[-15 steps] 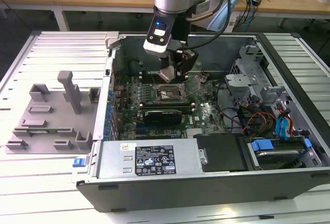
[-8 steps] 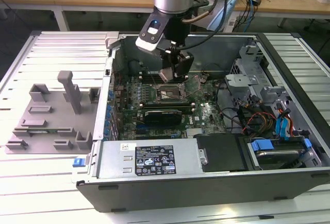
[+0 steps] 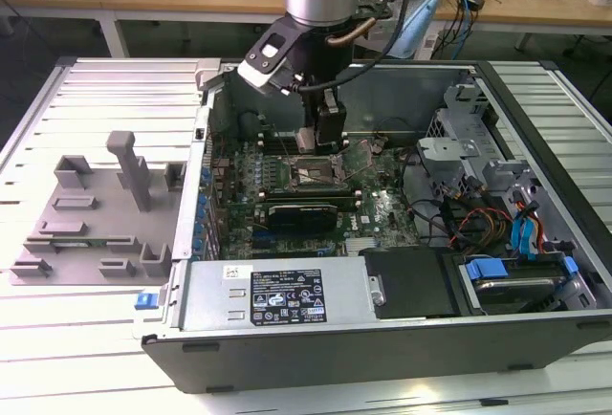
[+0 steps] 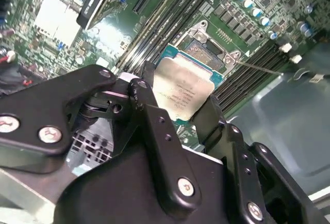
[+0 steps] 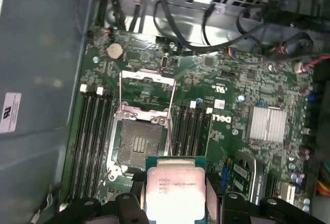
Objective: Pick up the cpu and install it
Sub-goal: 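Place the cpu into insertion slot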
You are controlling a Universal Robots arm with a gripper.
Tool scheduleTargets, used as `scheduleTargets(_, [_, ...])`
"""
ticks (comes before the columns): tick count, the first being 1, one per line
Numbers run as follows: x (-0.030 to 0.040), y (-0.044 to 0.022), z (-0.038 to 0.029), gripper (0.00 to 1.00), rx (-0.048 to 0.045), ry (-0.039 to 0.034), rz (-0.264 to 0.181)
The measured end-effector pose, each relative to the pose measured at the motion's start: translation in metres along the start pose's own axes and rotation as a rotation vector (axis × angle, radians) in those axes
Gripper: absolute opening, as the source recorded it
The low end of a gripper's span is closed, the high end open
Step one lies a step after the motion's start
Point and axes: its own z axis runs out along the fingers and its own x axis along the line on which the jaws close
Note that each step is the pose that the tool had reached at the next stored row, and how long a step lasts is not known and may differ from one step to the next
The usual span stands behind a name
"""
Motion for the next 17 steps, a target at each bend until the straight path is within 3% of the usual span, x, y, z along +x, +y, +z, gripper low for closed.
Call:
scheduleTargets(3, [0.0000, -0.0001, 0.0006, 0.55, 0.0028, -0.0055, 0.101])
scheduleTargets(7, [0.0005, -0.0001, 0.0012, 0.55, 0.0027, -0.0053, 0.104])
scheduleTargets(17, [0.0125, 0.0012, 0.0059, 0.55, 0.0025, -0.0012, 0.104])
